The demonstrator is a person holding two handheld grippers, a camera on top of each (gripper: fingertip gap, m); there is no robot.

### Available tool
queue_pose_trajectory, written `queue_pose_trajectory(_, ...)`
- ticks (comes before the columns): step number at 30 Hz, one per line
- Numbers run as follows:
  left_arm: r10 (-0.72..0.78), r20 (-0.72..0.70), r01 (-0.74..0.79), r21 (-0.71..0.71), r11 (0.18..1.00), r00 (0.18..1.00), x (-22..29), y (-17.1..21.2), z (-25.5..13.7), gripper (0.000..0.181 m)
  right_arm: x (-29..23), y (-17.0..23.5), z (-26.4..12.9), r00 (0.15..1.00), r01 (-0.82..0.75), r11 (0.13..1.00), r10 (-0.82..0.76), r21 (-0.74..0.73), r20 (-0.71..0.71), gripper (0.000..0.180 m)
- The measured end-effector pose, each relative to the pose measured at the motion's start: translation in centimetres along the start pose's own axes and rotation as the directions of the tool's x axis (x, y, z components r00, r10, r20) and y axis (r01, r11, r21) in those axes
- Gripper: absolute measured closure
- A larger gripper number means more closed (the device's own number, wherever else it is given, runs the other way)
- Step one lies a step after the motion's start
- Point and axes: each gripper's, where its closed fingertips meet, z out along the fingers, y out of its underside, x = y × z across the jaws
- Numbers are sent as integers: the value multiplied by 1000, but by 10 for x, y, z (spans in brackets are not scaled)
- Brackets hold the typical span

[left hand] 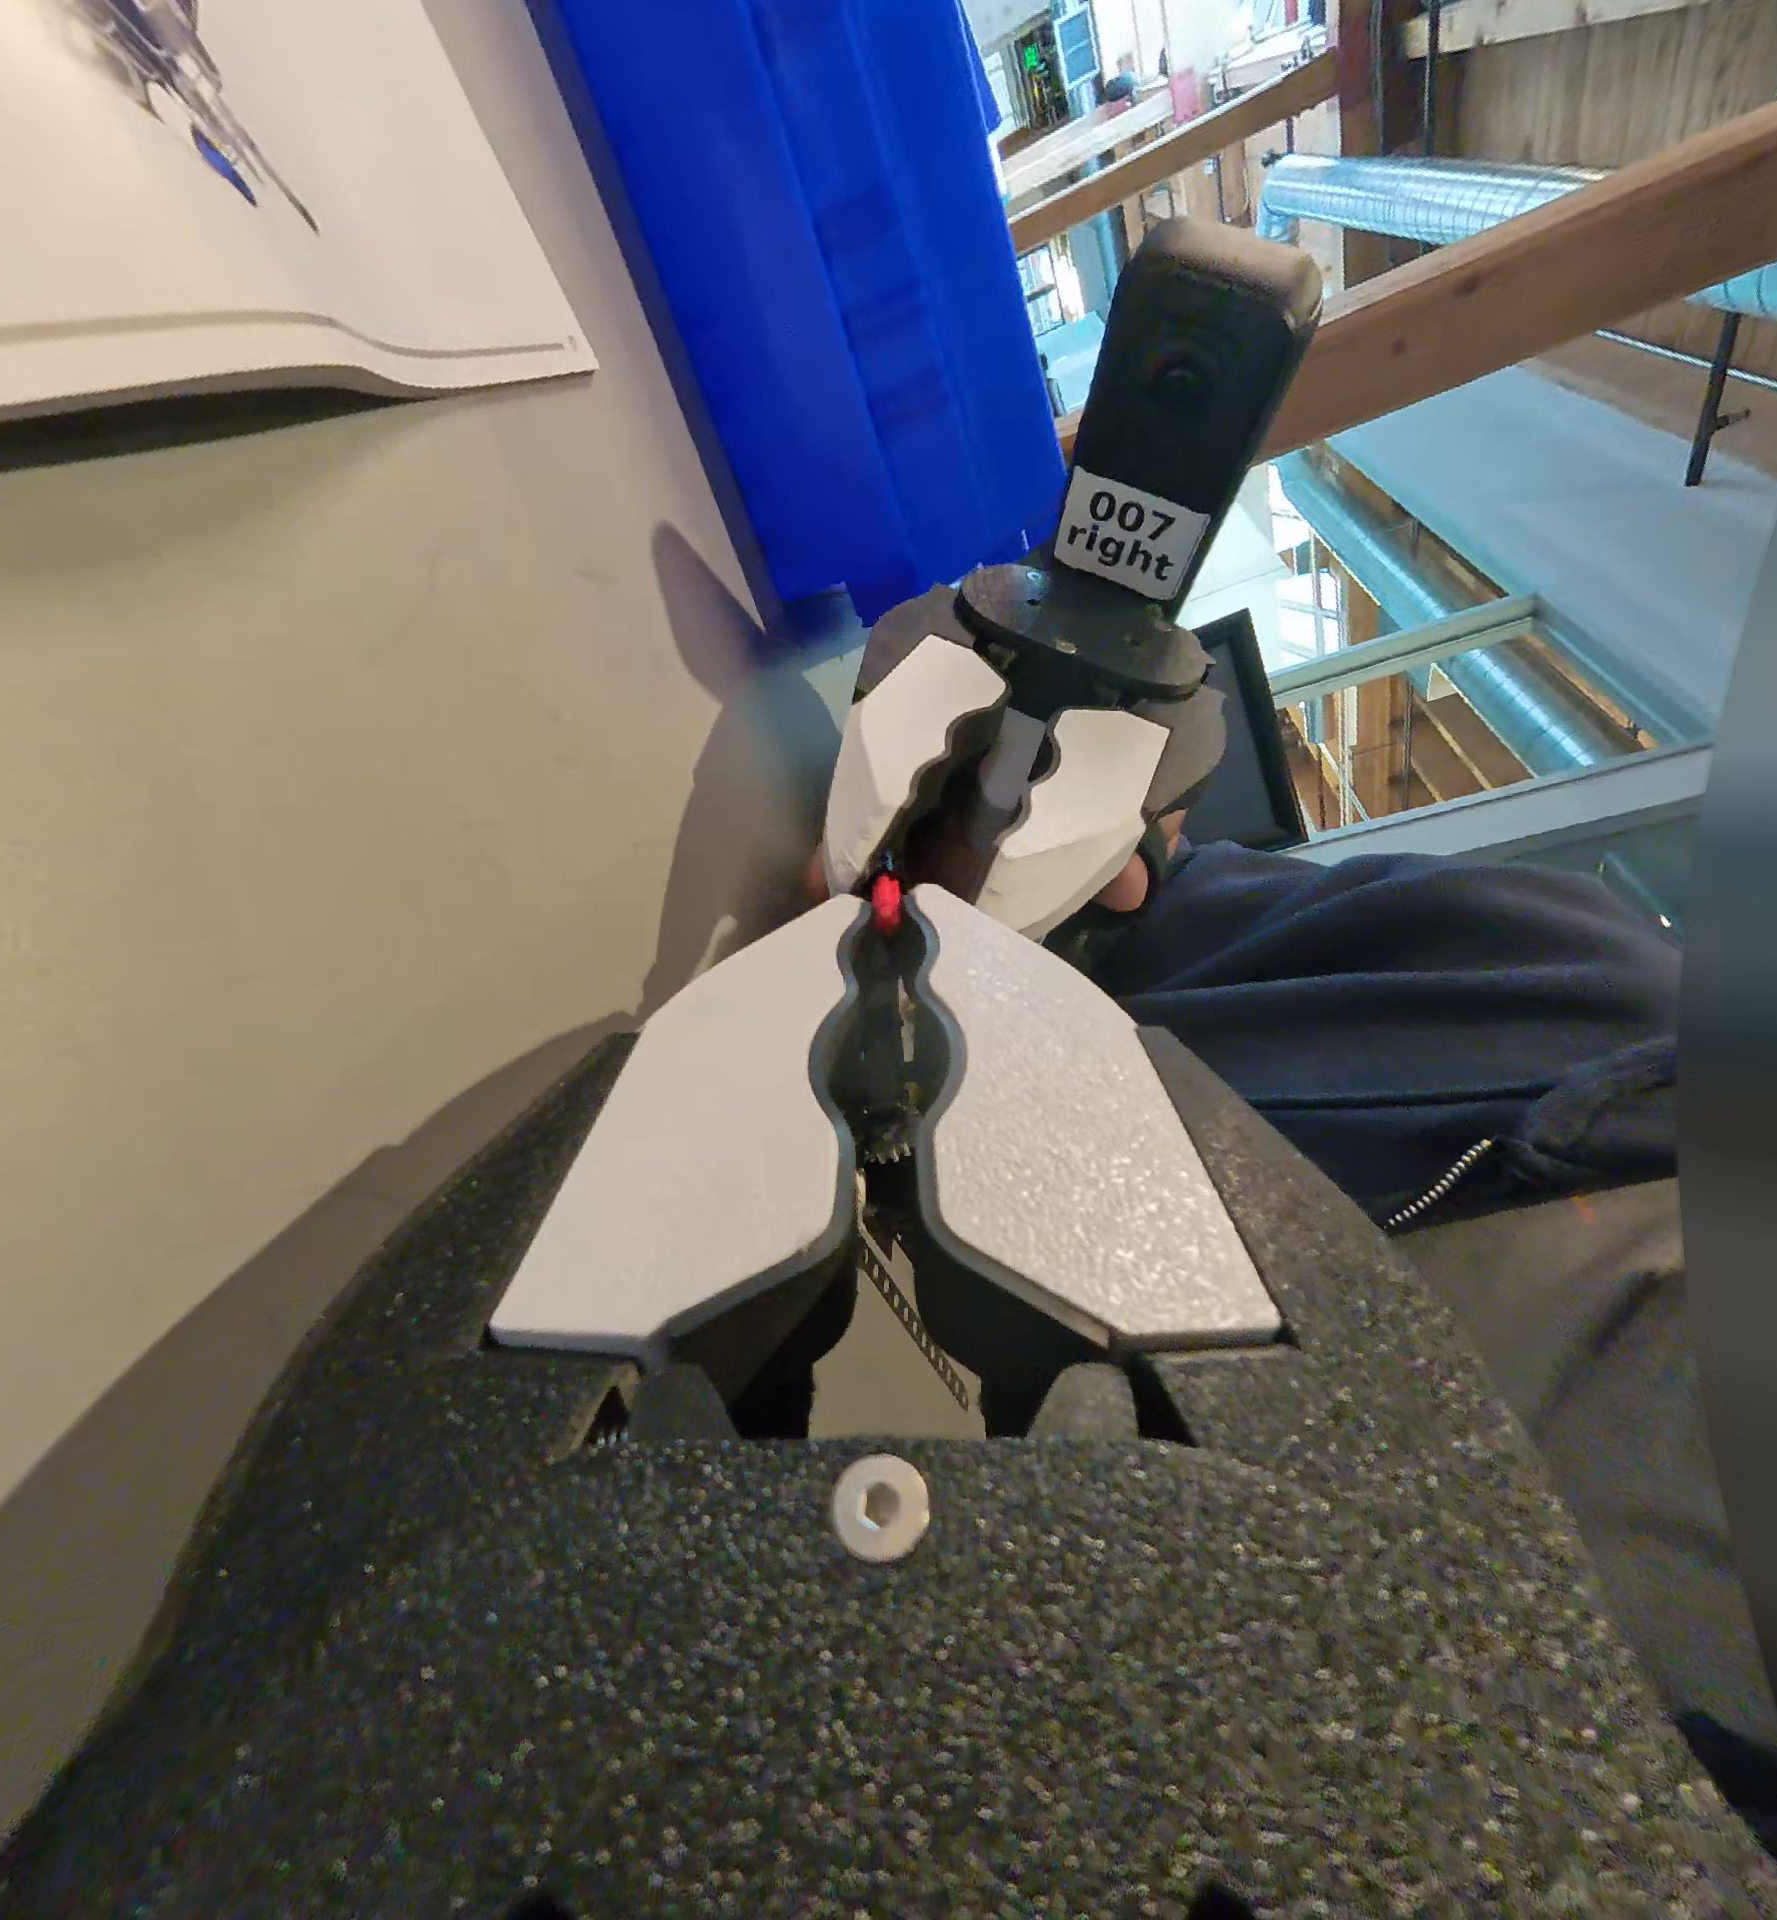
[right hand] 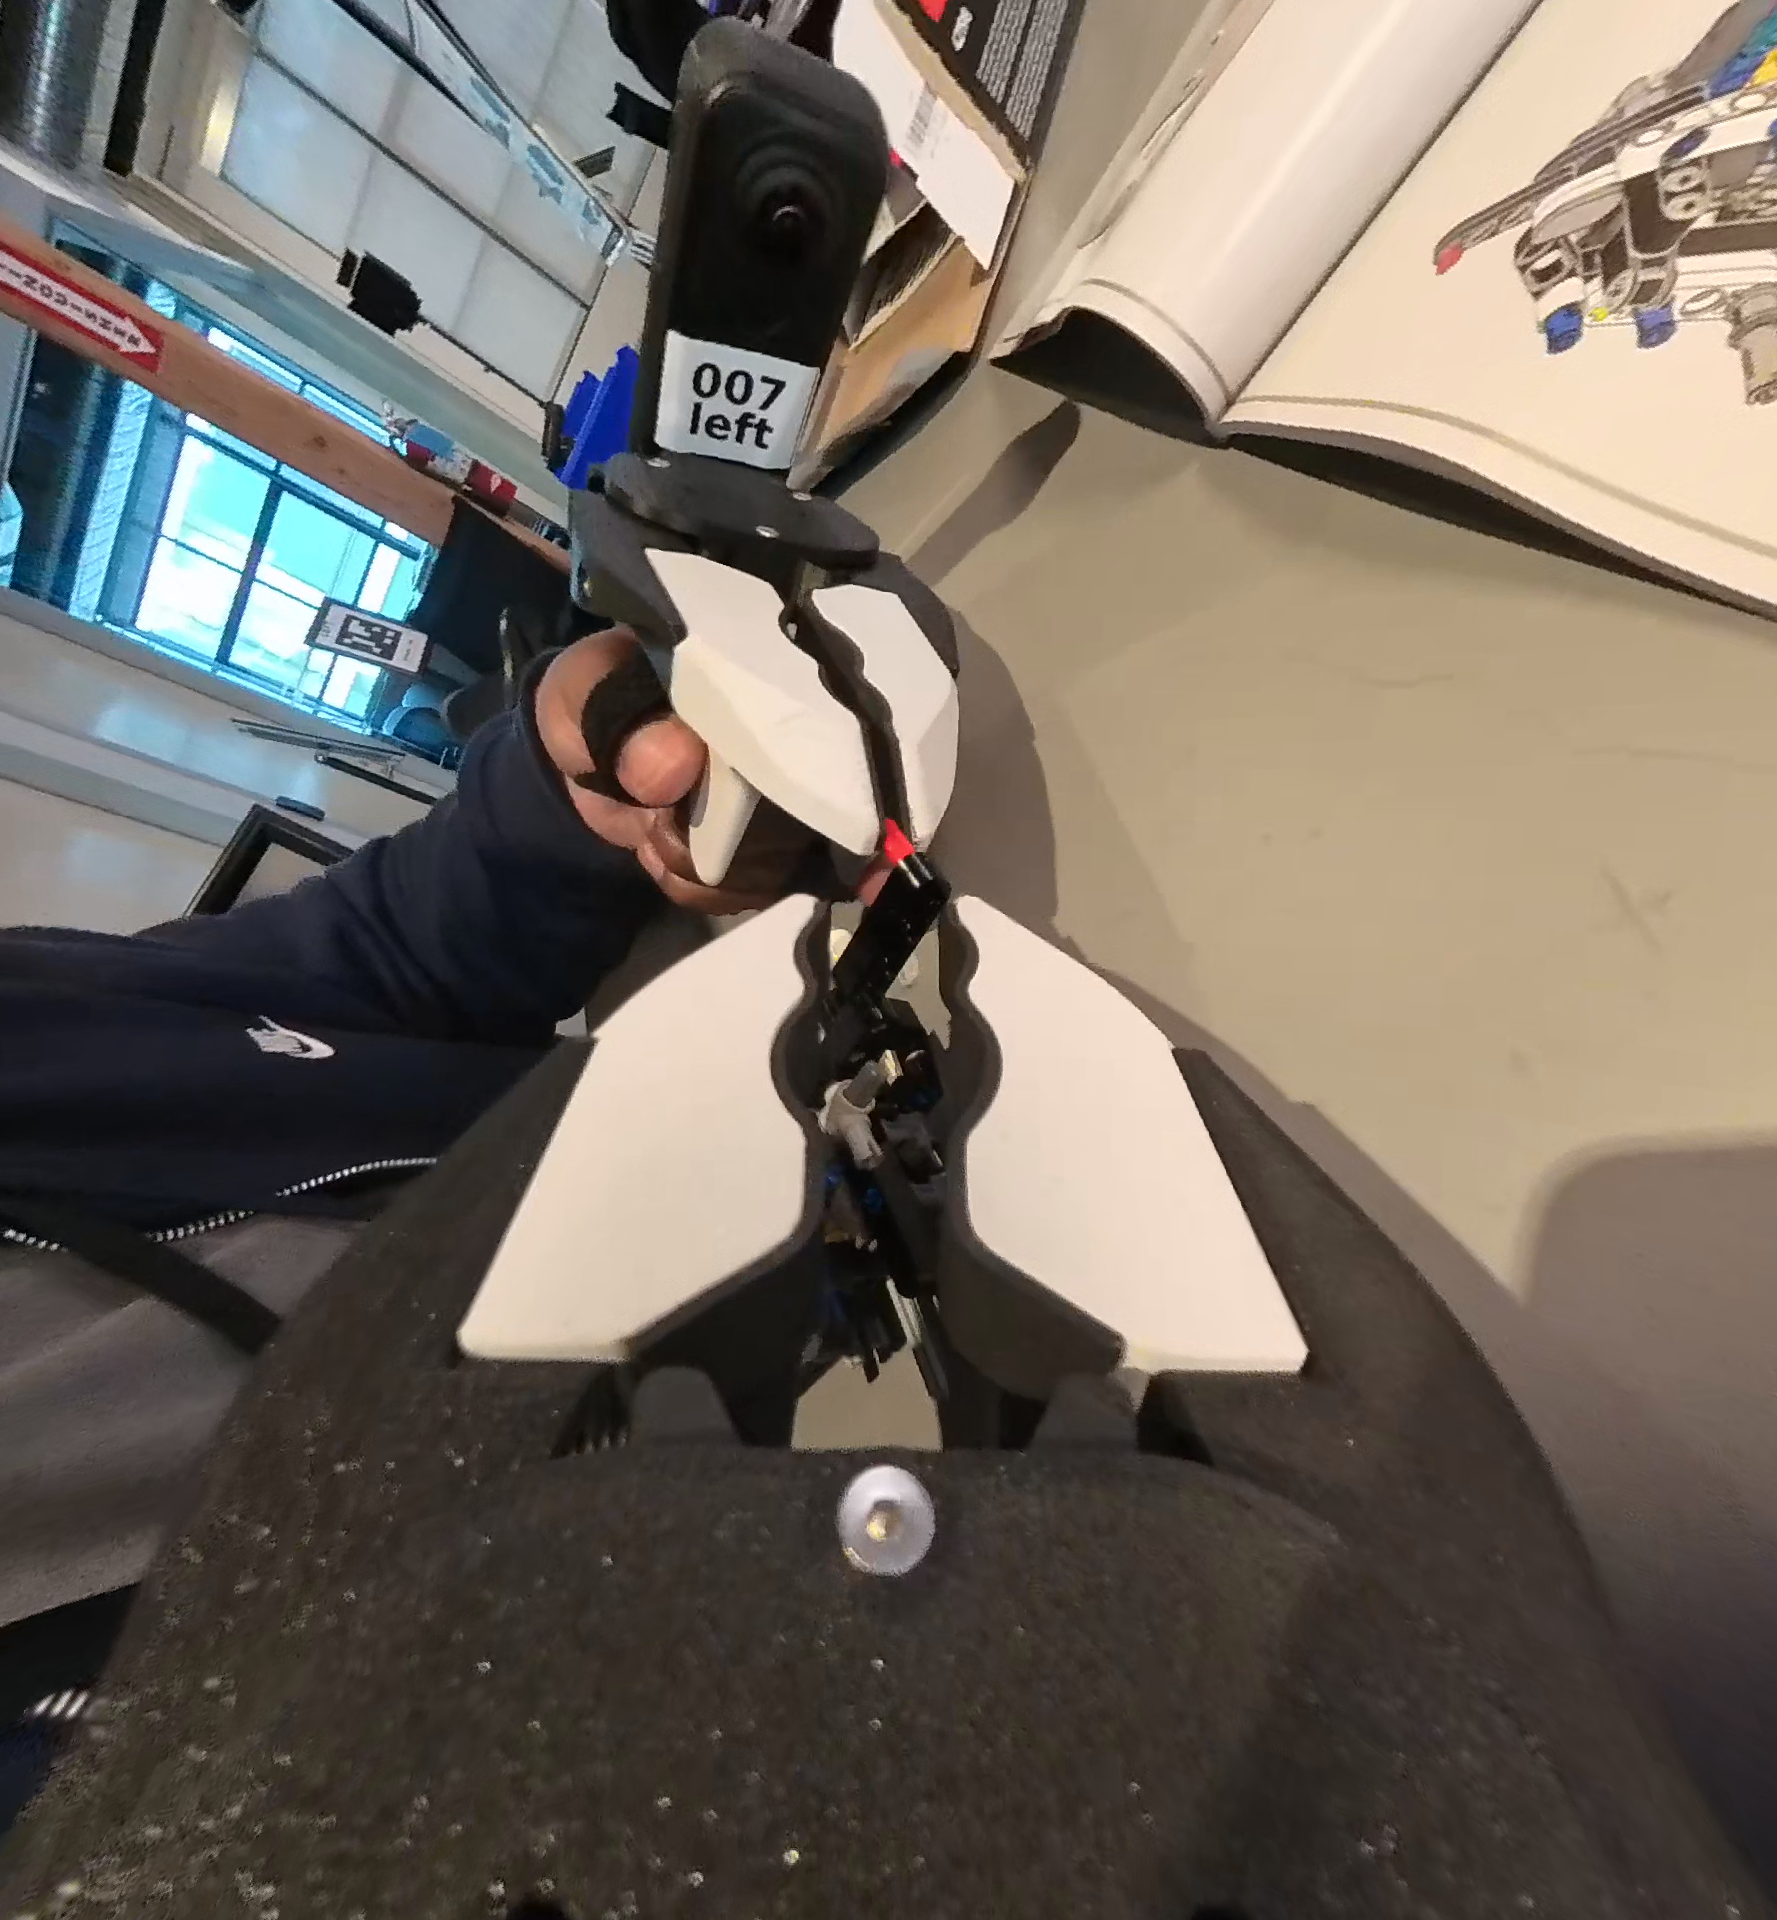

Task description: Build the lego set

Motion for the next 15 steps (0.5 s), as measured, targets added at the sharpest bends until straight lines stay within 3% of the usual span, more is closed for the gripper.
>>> queue_pose_trajectory(15, 45, -47, -45, 10, 999, 998, 11, 8, -13, 177, -15, 2, 7, 989, -16, 1000, 20, -25, 148, 168)
